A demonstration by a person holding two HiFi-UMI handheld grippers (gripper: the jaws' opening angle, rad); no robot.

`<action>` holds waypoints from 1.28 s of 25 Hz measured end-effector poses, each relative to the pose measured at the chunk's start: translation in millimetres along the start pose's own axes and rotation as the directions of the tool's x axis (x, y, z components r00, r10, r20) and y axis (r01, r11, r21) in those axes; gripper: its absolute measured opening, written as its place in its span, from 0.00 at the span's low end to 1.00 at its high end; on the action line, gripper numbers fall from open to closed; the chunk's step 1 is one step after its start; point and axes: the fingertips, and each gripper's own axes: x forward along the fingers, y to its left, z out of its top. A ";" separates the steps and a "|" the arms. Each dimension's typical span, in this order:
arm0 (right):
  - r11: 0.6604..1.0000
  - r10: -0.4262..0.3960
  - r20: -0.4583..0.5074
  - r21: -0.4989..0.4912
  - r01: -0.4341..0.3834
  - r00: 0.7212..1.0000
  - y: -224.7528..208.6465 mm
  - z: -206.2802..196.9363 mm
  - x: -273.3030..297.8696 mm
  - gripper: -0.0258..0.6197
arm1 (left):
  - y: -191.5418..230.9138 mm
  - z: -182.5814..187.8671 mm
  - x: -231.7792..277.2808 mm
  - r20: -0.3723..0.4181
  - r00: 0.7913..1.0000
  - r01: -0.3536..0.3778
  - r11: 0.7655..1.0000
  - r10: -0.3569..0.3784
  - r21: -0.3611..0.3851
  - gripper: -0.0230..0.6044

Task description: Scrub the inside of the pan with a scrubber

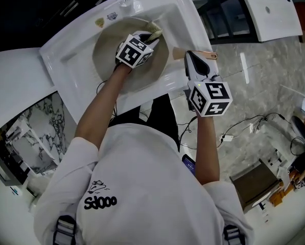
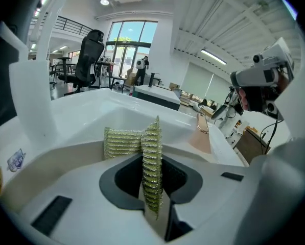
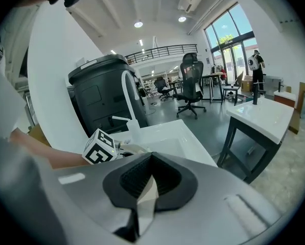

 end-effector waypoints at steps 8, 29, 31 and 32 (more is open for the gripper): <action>0.999 -0.037 -0.001 0.023 0.037 0.999 1.2 -17.2 -17.2 0.05 | -6.6 2.4 5.6 0.047 0.994 0.098 0.994 -0.095 -0.048 0.15; 0.999 -0.041 0.006 0.011 0.041 0.999 14.6 -21.6 -27.6 0.05 | -94.0 -38.0 -8.8 -0.119 0.827 0.551 0.834 -0.550 -0.030 0.14; 0.999 -0.038 0.004 0.009 0.038 0.999 17.0 -22.3 -27.0 0.05 | -98.9 -43.8 -14.0 -0.150 0.798 0.587 0.809 -0.584 -0.031 0.14; 0.999 -0.036 0.002 0.007 0.036 0.999 18.3 -22.6 -26.5 0.05 | -101.9 -46.4 -17.0 -0.161 0.781 0.606 0.794 -0.603 -0.036 0.14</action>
